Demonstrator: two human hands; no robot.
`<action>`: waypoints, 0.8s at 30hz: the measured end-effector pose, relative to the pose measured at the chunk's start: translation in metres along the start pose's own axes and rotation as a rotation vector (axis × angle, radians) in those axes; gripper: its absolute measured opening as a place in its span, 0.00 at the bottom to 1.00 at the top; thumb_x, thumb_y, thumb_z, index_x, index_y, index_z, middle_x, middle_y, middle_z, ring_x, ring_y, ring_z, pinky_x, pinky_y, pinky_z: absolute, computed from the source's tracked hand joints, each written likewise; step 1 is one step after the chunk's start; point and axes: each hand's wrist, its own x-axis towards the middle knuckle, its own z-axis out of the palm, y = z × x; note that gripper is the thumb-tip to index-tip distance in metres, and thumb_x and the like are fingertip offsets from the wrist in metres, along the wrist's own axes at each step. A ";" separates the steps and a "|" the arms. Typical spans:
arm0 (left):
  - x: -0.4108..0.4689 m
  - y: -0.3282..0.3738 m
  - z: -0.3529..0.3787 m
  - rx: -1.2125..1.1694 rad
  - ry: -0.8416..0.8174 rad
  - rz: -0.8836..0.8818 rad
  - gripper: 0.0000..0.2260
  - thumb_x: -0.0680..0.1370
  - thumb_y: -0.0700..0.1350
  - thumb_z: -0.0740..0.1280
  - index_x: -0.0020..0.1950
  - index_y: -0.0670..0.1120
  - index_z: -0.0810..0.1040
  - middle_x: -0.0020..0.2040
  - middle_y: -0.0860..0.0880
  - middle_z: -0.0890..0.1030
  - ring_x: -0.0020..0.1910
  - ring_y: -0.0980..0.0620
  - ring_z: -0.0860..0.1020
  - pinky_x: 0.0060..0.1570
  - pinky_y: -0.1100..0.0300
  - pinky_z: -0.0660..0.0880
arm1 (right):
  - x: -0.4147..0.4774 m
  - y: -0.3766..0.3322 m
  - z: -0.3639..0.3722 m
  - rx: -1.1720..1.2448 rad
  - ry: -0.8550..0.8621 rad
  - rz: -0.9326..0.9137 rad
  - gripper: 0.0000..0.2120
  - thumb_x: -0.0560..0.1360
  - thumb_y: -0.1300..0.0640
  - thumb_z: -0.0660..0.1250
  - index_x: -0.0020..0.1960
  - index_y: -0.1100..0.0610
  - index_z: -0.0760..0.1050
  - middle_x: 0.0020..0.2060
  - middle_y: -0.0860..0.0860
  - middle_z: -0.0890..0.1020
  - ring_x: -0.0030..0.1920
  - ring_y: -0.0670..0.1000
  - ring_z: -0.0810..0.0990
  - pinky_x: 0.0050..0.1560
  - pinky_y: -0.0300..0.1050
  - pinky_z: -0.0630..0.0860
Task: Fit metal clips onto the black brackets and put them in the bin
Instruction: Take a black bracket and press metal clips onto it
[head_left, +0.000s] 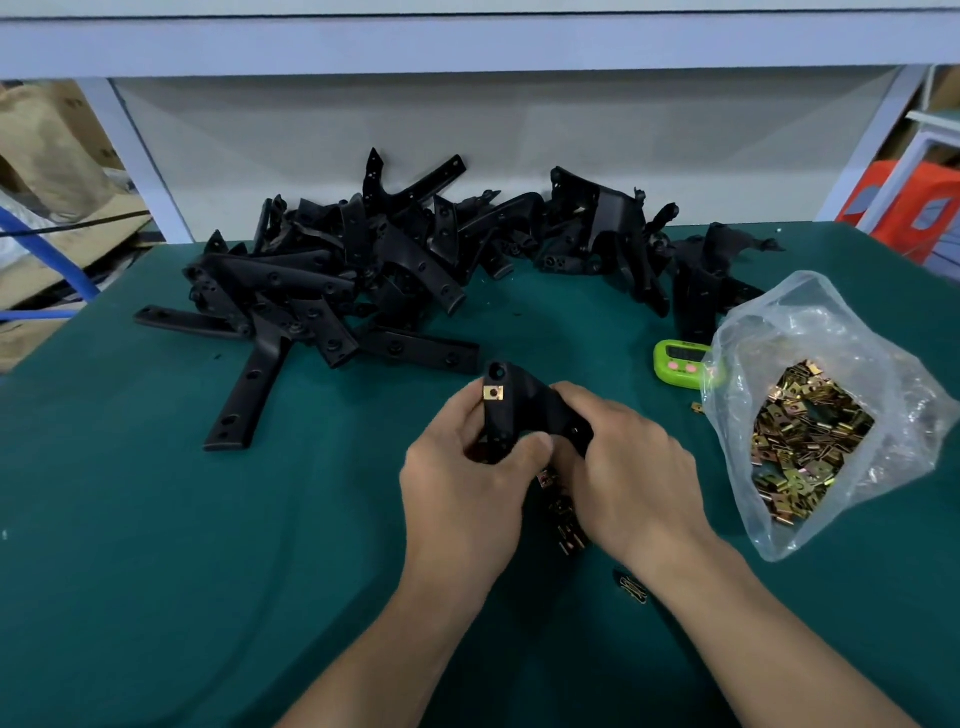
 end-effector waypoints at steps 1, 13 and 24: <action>0.000 0.001 0.002 0.062 0.010 0.022 0.11 0.75 0.44 0.74 0.53 0.58 0.83 0.47 0.64 0.86 0.48 0.64 0.83 0.46 0.74 0.75 | 0.001 0.001 0.000 0.001 -0.005 0.004 0.14 0.80 0.43 0.64 0.64 0.37 0.69 0.45 0.44 0.80 0.46 0.56 0.80 0.42 0.51 0.71; 0.013 -0.004 -0.012 0.641 0.191 0.231 0.17 0.74 0.61 0.62 0.33 0.51 0.79 0.26 0.54 0.77 0.29 0.52 0.75 0.36 0.55 0.75 | -0.005 -0.005 -0.001 0.062 -0.006 -0.046 0.14 0.78 0.46 0.67 0.62 0.35 0.70 0.43 0.44 0.81 0.43 0.53 0.80 0.44 0.52 0.77; 0.014 -0.015 -0.021 0.447 -0.048 0.170 0.12 0.79 0.50 0.67 0.61 0.59 0.83 0.45 0.63 0.84 0.46 0.59 0.81 0.49 0.70 0.74 | 0.017 0.023 -0.002 0.271 0.134 0.140 0.09 0.77 0.45 0.68 0.56 0.39 0.75 0.39 0.39 0.81 0.43 0.49 0.79 0.42 0.50 0.76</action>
